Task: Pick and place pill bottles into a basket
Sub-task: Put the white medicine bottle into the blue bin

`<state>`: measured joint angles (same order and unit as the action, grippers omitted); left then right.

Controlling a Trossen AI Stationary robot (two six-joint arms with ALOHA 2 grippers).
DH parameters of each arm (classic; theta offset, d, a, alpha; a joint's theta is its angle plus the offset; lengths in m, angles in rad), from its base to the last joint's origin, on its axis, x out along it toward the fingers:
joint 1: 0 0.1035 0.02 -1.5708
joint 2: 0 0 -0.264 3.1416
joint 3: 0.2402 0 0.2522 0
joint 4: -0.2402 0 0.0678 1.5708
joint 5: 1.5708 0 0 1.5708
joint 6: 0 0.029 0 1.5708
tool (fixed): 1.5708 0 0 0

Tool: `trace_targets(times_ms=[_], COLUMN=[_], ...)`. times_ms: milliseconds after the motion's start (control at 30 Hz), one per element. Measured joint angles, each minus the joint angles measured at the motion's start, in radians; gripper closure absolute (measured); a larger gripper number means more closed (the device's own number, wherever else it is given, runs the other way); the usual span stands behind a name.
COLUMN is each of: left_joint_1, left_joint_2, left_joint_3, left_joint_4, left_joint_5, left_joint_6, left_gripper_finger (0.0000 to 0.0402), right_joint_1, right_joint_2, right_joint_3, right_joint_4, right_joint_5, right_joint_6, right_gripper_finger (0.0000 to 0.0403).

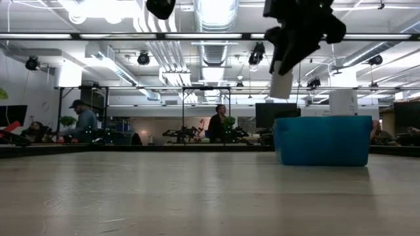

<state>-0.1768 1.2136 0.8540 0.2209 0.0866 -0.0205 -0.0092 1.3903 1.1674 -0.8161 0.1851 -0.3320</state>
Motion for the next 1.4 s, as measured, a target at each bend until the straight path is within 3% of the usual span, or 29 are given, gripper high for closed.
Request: trace_targets(times_ms=[233,833,1400], left_joint_1=[0.0,0.0,0.0], left_joint_2=[0.008,0.01,0.01], left_joint_3=[0.0,0.0,0.0], left_joint_4=[0.035,0.032,0.032], left_joint_5=[-0.018,-0.017,-0.017], left_joint_6=[0.001,-0.001,0.0], left_gripper_finger=[0.0212,0.0212,0.0212], right_joint_1=[-0.091,-0.122,-0.229], right_joint_2=[-0.013,0.048,0.051], right_joint_3=[-0.09,-0.283,-0.316], right_joint_4=[0.043,0.269,0.285], right_joint_5=[-0.049,-0.126,-0.213], right_joint_6=[0.012,0.018,-0.004], right_gripper_finger=[0.0256,0.0256,0.0257])
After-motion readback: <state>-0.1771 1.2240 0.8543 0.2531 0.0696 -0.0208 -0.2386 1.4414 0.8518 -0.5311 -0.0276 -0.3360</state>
